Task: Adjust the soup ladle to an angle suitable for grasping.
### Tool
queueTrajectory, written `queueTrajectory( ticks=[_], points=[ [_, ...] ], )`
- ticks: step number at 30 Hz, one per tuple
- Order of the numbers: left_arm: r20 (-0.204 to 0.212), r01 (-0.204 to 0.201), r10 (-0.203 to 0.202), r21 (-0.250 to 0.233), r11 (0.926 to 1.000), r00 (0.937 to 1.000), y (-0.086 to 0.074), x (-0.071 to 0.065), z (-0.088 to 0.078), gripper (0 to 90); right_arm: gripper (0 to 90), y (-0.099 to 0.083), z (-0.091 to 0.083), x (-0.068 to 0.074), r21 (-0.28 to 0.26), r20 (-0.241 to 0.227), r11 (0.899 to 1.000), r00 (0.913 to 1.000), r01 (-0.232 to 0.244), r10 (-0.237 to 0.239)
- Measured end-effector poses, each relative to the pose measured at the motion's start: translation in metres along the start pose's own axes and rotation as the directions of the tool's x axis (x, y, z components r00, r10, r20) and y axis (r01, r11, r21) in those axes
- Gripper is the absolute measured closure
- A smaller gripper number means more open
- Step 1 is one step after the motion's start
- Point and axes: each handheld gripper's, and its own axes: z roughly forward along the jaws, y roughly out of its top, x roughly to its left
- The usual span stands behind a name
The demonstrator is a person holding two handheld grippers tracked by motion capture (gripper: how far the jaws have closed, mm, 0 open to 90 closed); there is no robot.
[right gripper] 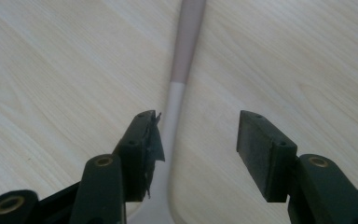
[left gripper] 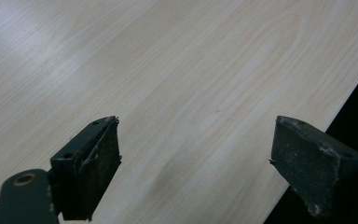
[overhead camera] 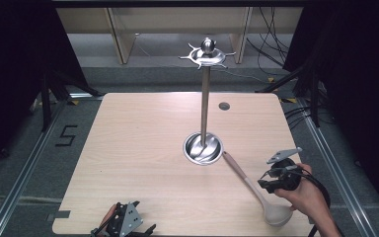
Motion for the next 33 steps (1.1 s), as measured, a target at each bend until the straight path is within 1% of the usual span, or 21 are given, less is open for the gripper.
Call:
queueTrajectory(
  ticks=[1,3,4,8,9,10,12,13,14,17,18,19,20,21,23,24,26,27,28,29,33],
  points=[
    [0.006,-0.005,0.005,0.001,1.0,1.0,0.0,0.0,-0.001,14.8,48.9,0.006,0.005,0.001,0.017,-0.007,1.0,0.9999,0.013,-0.013],
    [0.008,-0.008,0.008,0.005,1.0,0.9999,0.0,0.0,-0.001,14.7,48.9,0.008,0.006,0.002,0.026,-0.011,1.0,0.9999,0.007,-0.006],
    [0.008,-0.009,0.009,0.004,1.0,0.9999,0.0,0.001,-0.001,14.8,49.2,0.014,0.011,0.004,0.059,-0.012,0.998,0.9999,0.012,-0.011],
    [0.013,-0.005,0.004,0.004,1.0,0.9999,0.0,0.001,-0.001,14.8,50.0,0.022,0.017,0.005,0.082,-0.012,0.997,0.9999,0.004,-0.003],
    [0.013,-0.004,0.004,0.004,1.0,0.9999,0.0,0.0,-0.001,14.8,51.3,0.027,0.02,0.005,0.091,-0.013,0.995,0.9996,0.027,-0.026],
    [0.003,0.003,-0.003,-0.001,1.0,1.0,0.0,0.0,0.0,14.8,51.5,0.03,0.023,0.005,0.1,-0.014,0.995,0.9996,0.024,-0.023],
    [0.009,0.006,-0.006,-0.006,1.0,0.9999,0.0,0.0,0.0,14.8,52.4,0.031,0.024,0.005,0.106,-0.015,0.994,0.9994,0.033,-0.031],
    [0.016,-0.006,0.006,0.004,1.0,0.9999,0.0,0.0,-0.001,14.8,53.1,0.034,0.027,0.004,0.105,-0.01,0.993,0.9987,0.051,-0.05],
    [0.015,-0.005,0.005,0.003,1.0,0.9999,0.0,0.0,-0.001,14.8,53.4,0.037,0.032,0.004,0.117,-0.015,0.992,0.999,0.042,-0.041],
    [0.014,-0.004,0.004,0.001,1.0,0.9999,0.0,0.001,-0.001,14.7,55.7,0.043,0.042,0.004,0.127,-0.015,0.99,0.9982,0.06,-0.059],
    [0.015,-0.004,0.004,0.002,1.0,0.9999,0.0,0.001,-0.001,14.7,56.5,0.044,0.042,0.005,0.143,-0.015,0.989,0.9989,0.046,-0.044],
    [0.014,-0.003,0.003,0.002,1.0,0.9999,0.0,0.001,-0.001,14.8,56.8,0.045,0.045,0.004,0.147,-0.015,0.987,0.998,0.062,-0.061],
    [0.014,-0.003,0.003,0.001,1.0,0.9999,0.0,0.0,-0.001,14.8,56.9,0.046,0.047,0.004,0.156,-0.014,0.986,0.9982,0.061,-0.059],
    [0.015,-0.005,0.005,0.002,1.0,0.9999,0.0,0.0,-0.001,14.8,57.1,0.047,0.049,0.005,0.169,-0.015,0.985,0.999,0.044,-0.042],
    [0.016,-0.006,0.006,0.002,1.0,0.9999,0.0,0.0,-0.001,14.8,58.1,0.048,0.051,0.004,0.178,-0.014,0.983,0.9989,0.047,-0.045],
    [0.016,-0.005,0.005,0.001,1.0,0.9999,0.0,0.0,-0.001,14.8,58.9,0.05,0.055,0.002,0.184,-0.013,0.981,0.9981,0.061,-0.059],
    [0.016,-0.005,0.005,0.001,1.0,0.9999,0.0,0.0,-0.001,14.8,59.1,0.05,0.059,0.005,0.205,-0.02,0.978,0.9996,0.022,-0.018],
    [0.017,-0.004,0.004,0.001,1.0,0.9999,0.0,0.0,-0.001,14.8,59.1,0.05,0.059,0.005,0.205,-0.02,0.978,0.9996,0.022,-0.018],
    [0.014,-0.006,0.006,0.0,1.0,0.9999,0.0,0.0,-0.001,14.8,59.4,0.051,0.061,0.003,0.203,-0.016,0.979,0.9993,0.038,-0.035],
    [0.012,-0.006,0.006,0.0,1.0,0.9999,0.0,0.0,-0.001,14.8,59.4,0.051,0.063,0.004,0.222,-0.014,0.975,0.9997,0.022,-0.02],
    [0.013,-0.008,0.008,0.0,1.0,0.9999,0.0,0.001,-0.001,14.7,60.4,0.053,0.069,0.004,0.242,-0.018,0.97,0.9996,0.026,-0.022]
  ],
)
